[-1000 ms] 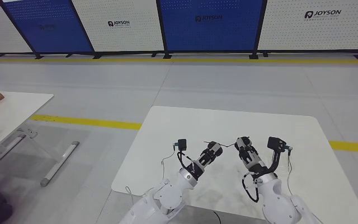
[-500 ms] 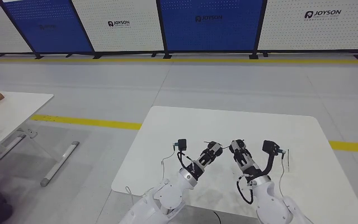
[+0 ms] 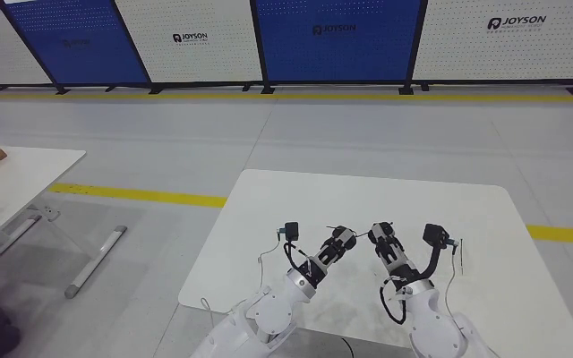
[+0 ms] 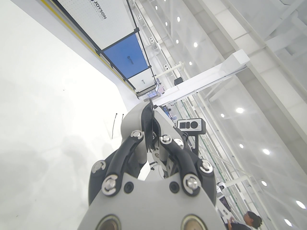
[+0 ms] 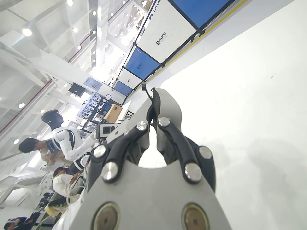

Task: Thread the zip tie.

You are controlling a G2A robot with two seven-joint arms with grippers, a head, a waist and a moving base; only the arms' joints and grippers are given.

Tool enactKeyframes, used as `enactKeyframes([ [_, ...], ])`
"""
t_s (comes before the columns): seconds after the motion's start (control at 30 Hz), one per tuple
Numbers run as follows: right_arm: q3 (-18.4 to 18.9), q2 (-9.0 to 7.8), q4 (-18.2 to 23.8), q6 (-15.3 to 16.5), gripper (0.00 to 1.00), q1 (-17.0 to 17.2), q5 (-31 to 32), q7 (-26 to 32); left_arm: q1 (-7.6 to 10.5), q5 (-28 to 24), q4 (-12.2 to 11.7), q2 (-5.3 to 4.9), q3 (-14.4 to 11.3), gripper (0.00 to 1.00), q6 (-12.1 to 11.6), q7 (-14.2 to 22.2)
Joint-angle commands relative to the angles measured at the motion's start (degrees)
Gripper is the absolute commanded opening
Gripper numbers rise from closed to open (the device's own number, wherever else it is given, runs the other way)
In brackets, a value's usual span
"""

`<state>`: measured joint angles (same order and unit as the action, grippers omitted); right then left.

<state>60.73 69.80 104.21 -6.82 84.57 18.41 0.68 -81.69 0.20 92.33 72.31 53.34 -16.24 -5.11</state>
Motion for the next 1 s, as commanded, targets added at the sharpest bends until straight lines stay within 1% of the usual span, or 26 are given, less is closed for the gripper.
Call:
enactKeyframes([
  [0.0, 0.2, 0.08, 0.1, -0.1, 0.06, 0.2, -0.1, -0.1, 0.0, 0.0, 0.0, 0.0, 0.0, 0.0, 0.0, 0.0],
  [0.03, 0.4, 0.13, 0.2, -0.1, 0.08, 0.3, -0.2, 0.0, 0.0, 0.0, 0.0, 0.0, 0.0, 0.0, 0.0, 0.0],
  [0.1, 0.6, 0.2, 0.3, -0.3, 0.15, 0.4, -0.3, 0.1, 0.0, 0.0, 0.0, 0.0, 0.0, 0.0, 0.0, 0.0],
  [0.3, 1.1, 0.42, 0.5, -0.4, 0.2, 0.7, -0.1, 0.5, 0.0, 0.0, 0.0, 0.0, 0.0, 0.0, 0.0, 0.0],
  [0.37, 1.3, 0.48, 0.7, -0.5, 0.24, 0.8, 0.0, 0.7, 0.0, 0.0, 0.0, 0.0, 0.0, 0.0, 0.0, 0.0],
  [0.43, 1.5, 0.49, 0.8, -0.3, 0.31, 1.0, 0.3, 1.1, 0.0, 0.0, 0.0, 0.0, 0.0, 0.0, 0.0, 0.0],
  [0.53, 2.0, 0.46, 1.1, 0.1, 0.34, 1.7, 0.7, 1.6, 0.0, 0.0, 0.0, 0.0, 0.0, 0.0, 0.0, 0.0],
  [0.6, 2.5, 0.41, 1.7, 0.4, 0.32, 2.3, 1.0, 2.1, 0.0, 0.0, 0.0, 0.0, 0.0, 0.0, 0.0, 0.0],
  [0.63, 2.6, 0.38, 2.0, 0.5, 0.33, 2.5, 1.3, 2.3, 0.0, 0.0, 0.0, 0.0, 0.0, 0.0, 0.0, 0.0],
  [0.7, 2.9, 0.26, 2.7, 0.8, 0.34, 3.1, 2.9, 2.8, 0.0, 0.0, 0.0, 0.0, 0.0, 0.0, 0.0, 0.0],
  [0.73, 2.9, 0.22, 2.9, 0.9, 0.36, 3.5, 3.7, 2.9, 0.0, 0.0, 0.0, 0.0, 0.0, 0.0, 0.0, 0.0],
  [0.97, 3.2, 0.12, 3.5, 1.5, 0.36, 4.6, 6.2, 4.6, 0.0, 0.0, 0.0, 0.0, 0.0, 0.0, 0.0, 0.0],
])
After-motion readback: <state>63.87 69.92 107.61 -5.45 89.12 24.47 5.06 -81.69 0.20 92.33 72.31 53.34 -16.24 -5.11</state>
